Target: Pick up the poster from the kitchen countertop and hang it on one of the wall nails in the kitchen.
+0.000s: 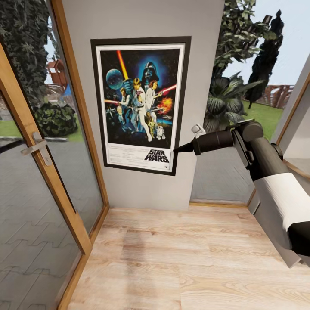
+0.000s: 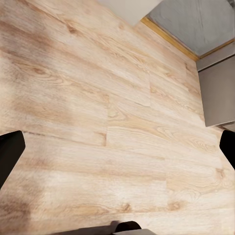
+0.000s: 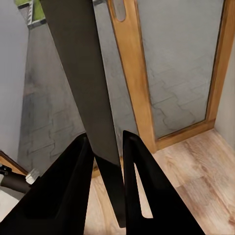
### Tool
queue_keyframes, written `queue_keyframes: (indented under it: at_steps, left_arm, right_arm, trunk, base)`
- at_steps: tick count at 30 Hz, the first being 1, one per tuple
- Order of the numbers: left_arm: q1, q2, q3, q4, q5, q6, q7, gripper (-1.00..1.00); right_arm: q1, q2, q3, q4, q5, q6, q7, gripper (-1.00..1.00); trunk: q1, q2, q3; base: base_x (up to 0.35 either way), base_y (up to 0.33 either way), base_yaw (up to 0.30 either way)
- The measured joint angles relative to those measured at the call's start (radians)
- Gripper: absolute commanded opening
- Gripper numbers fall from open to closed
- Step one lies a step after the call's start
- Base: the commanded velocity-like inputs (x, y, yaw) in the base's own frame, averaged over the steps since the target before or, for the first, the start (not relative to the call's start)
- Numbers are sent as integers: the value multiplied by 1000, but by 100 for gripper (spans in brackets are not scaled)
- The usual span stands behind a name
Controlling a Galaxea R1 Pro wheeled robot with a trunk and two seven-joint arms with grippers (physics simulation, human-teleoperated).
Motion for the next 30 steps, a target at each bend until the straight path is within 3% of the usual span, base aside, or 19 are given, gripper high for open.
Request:
queue_keyframes:
  at_steps: [25, 30]
  left_arm:
    - [0, 0, 0, 0, 0, 0, 0, 100]
    - [0, 0, 0, -1, 0, 0, 0, 100]
  right_arm:
    - [1, -1, 0, 0, 1, 1, 0, -100]
    - [1, -1, 0, 0, 1, 1, -1, -100]
  trunk:
    - [0, 0, 0]
    - [0, 0, 0]
  base:
    - [1, 0, 0]
    - [151, 0, 0]
